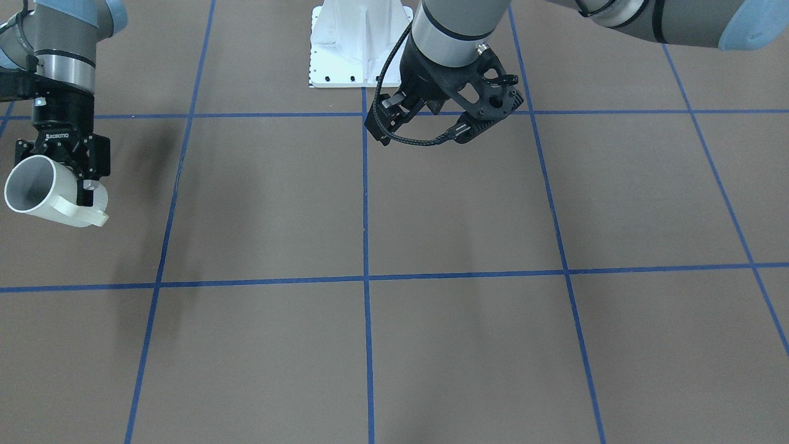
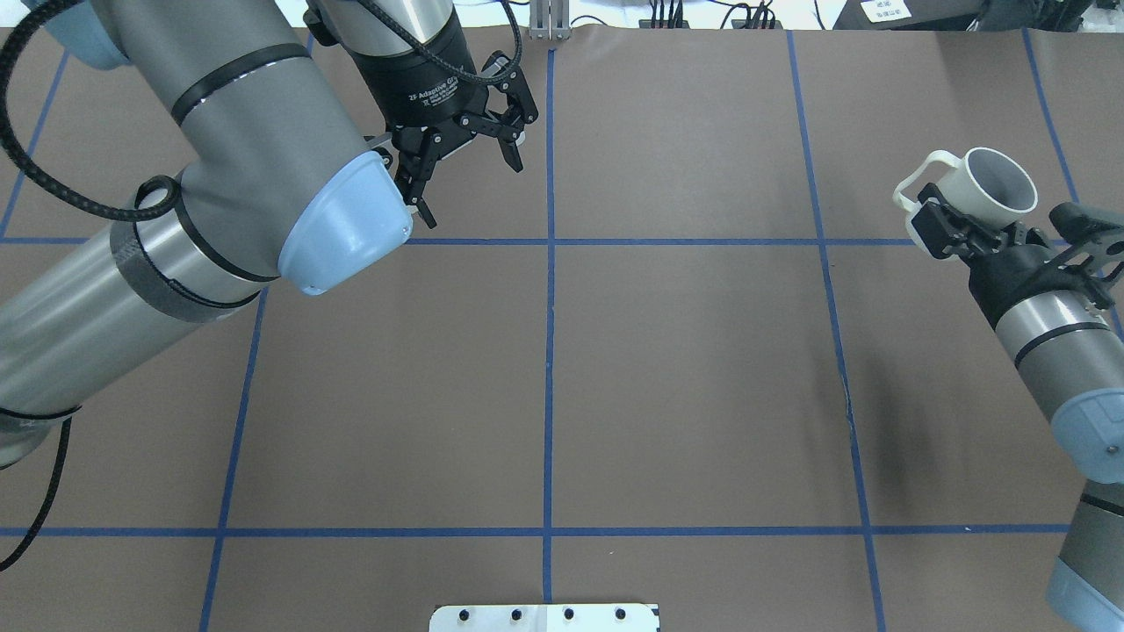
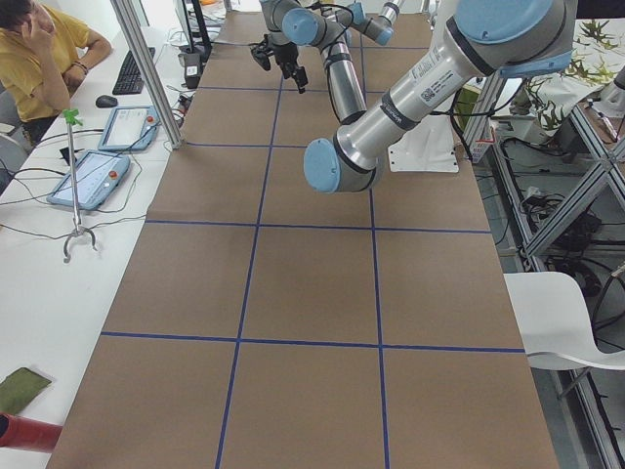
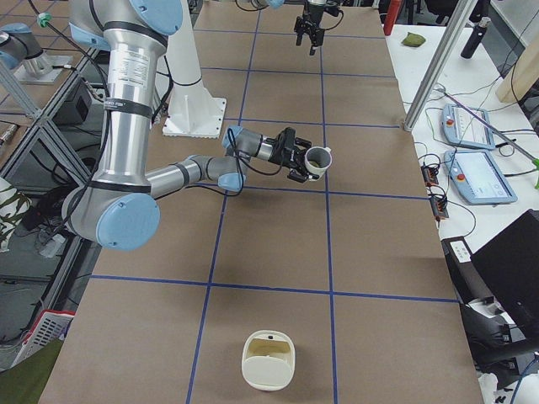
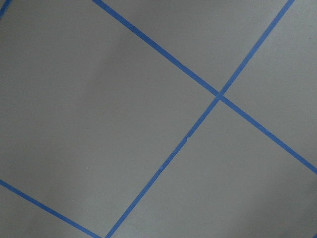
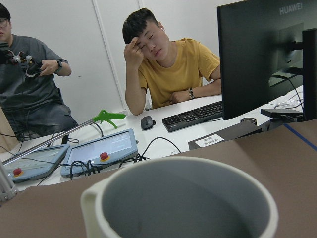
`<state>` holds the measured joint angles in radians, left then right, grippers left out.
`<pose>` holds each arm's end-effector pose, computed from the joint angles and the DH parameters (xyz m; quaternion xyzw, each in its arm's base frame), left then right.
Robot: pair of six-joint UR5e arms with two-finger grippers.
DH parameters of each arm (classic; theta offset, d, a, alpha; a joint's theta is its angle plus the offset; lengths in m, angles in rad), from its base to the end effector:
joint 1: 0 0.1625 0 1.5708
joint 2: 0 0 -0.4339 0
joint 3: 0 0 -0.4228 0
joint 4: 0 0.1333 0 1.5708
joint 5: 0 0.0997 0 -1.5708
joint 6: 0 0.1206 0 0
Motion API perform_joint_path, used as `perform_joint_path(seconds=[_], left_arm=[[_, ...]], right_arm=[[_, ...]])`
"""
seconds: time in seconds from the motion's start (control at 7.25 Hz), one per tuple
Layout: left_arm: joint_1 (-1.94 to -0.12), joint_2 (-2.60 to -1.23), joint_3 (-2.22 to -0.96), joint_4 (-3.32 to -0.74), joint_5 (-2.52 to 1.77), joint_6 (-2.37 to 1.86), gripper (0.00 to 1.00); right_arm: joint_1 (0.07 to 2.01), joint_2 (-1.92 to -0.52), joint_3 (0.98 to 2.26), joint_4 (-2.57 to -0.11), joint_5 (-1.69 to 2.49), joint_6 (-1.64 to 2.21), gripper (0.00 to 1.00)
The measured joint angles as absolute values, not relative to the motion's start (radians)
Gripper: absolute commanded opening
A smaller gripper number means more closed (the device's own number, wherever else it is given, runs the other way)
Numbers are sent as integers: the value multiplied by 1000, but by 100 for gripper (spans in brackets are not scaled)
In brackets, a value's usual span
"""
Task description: Left arm hands cup to right arm to dump lemon
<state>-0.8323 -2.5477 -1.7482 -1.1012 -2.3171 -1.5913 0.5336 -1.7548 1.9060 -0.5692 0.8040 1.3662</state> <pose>0.4089 -0.5255 0.0242 -0.1921 0.4228 -0.2514 0.8492 -0.2843 -0.4200 0.4695 0.4749 -0.3582 0.3285 0.7337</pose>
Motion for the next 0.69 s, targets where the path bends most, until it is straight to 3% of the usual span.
perform_joint_path(seconds=[0.41,0.69], left_arm=[[-829,-2539,-1749,-1101,-2307,-1591,100],[-818,-2538,-1749,-1101,-2295,-1592,100]], right_arm=[[599,-1875,1863,-462,855,1445,0],[726,-1929,1654,-134,994,1439,0]])
